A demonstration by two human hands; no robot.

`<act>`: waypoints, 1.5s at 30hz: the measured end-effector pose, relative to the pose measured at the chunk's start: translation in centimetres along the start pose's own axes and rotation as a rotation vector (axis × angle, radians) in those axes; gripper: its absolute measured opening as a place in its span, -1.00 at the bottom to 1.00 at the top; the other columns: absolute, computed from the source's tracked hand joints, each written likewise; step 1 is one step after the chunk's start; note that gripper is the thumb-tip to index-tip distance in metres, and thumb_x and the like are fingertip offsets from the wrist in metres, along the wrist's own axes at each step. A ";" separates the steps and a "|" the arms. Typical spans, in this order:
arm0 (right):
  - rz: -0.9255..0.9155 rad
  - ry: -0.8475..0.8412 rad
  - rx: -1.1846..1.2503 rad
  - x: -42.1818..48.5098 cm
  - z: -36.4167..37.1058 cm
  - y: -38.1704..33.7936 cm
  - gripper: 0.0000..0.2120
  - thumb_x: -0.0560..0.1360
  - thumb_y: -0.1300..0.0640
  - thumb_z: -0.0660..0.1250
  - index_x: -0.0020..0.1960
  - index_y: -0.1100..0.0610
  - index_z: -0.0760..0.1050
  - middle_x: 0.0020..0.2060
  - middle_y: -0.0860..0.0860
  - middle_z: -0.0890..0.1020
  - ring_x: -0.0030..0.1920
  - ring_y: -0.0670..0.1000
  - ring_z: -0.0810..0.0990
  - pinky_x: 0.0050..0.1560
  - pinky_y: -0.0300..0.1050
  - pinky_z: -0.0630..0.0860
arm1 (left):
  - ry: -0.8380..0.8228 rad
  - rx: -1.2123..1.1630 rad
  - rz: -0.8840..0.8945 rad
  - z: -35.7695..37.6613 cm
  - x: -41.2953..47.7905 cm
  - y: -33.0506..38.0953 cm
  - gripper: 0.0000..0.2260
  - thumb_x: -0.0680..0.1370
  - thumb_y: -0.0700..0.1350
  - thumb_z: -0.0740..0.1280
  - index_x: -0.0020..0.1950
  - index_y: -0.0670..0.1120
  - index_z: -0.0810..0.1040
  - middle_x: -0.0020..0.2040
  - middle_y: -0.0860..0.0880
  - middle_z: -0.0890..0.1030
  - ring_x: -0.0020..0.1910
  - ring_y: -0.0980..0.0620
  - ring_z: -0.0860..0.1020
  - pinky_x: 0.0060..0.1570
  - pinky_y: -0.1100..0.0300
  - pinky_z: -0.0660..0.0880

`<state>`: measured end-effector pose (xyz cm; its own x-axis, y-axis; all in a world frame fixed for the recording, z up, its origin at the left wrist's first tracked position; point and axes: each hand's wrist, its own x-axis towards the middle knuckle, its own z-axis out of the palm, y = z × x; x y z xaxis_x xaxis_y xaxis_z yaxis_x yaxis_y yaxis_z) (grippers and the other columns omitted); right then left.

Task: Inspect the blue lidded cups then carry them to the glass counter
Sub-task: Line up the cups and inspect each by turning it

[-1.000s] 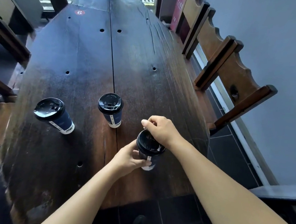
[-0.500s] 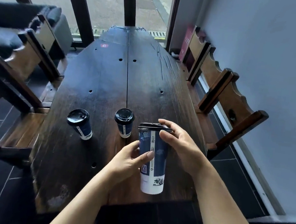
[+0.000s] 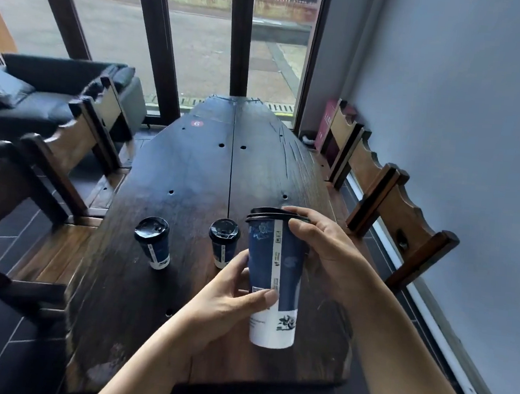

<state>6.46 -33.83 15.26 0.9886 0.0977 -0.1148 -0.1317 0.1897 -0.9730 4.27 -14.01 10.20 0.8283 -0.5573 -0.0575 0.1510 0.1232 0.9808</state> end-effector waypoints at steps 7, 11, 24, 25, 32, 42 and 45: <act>0.028 0.068 -0.036 -1.4 0.7 0.9 -0.22 0.25 -0.19 0.54 0.40 0.07 0.44 0.29 0.22 0.62 0.25 0.18 0.64 0.38 0.35 0.43 | 0.024 -0.002 -0.007 0.2 -0.6 -0.3 -0.44 0.45 -0.04 0.52 0.42 -0.04 0.47 0.25 -0.21 0.66 0.23 -0.26 0.64 0.26 -0.11 0.57; 0.097 0.004 0.027 -3.6 0.4 2.5 -0.01 0.18 -0.34 0.60 0.45 0.11 0.38 0.30 0.23 0.62 0.28 0.28 0.63 0.31 0.34 0.49 | 0.124 -0.097 0.021 0.3 -1.1 -0.9 -0.41 0.40 -0.07 0.55 0.40 -0.06 0.48 0.24 -0.20 0.67 0.22 -0.20 0.65 0.25 -0.06 0.57; 0.148 0.128 0.172 -7.1 0.2 6.6 -0.13 0.09 -0.21 0.71 0.25 0.21 0.54 0.11 0.30 0.69 0.02 0.21 0.71 -0.04 0.05 0.72 | 0.256 -0.348 0.010 0.3 -1.9 -3.2 -0.36 0.35 -0.22 0.57 0.37 -0.13 0.41 0.16 -0.21 0.68 0.15 -0.23 0.64 0.10 -0.14 0.62; 0.108 0.161 0.135 -7.0 0.1 6.3 -0.20 0.16 -0.21 0.68 0.23 0.20 0.56 0.09 0.31 0.69 0.00 0.17 0.72 -0.07 0.00 0.71 | 0.235 -0.295 -0.041 -0.3 -2.3 -3.2 -0.36 0.37 -0.23 0.57 0.39 -0.11 0.41 0.21 -0.22 0.66 0.17 -0.23 0.66 0.07 -0.12 0.64; -0.063 0.149 -0.302 -6.3 -0.9 2.5 -0.74 0.49 -0.04 0.47 0.10 0.07 0.68 -0.10 0.22 0.72 -0.07 0.18 0.73 -0.11 0.01 0.73 | 0.495 -0.323 -0.298 -5.4 -4.3 -1.7 -0.77 0.68 -0.02 0.23 0.28 -0.05 0.55 0.23 -0.34 0.64 0.03 -0.34 0.70 -0.17 -0.14 0.68; -0.057 0.022 -0.699 -5.8 -0.1 1.2 -0.44 0.36 -0.51 0.24 0.07 -0.14 0.68 -0.15 0.01 0.75 -0.12 0.03 0.75 0.04 0.23 0.66 | 0.181 -0.366 -0.404 -5.9 -5.3 -2.0 -0.40 0.41 0.36 0.36 0.24 -0.04 0.68 0.08 -0.31 0.67 -0.19 -0.24 0.71 -0.32 0.10 0.65; -0.048 0.034 -0.722 -6.0 0.2 1.0 -0.44 0.36 -0.52 0.23 0.04 -0.15 0.67 -0.18 -0.03 0.75 -0.13 -0.01 0.75 -0.01 0.15 0.69 | 0.177 -0.394 -0.392 -5.8 -5.5 -2.9 -0.36 0.43 0.32 0.36 0.36 -0.07 0.59 0.10 -0.33 0.66 -0.21 -0.25 0.71 -0.35 0.11 0.64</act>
<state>0.38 -34.06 15.04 0.9953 0.0732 -0.0632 -0.0182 -0.5004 -0.8656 2.40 -6.54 6.55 0.7428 -0.4811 -0.4655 0.6255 0.2508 0.7388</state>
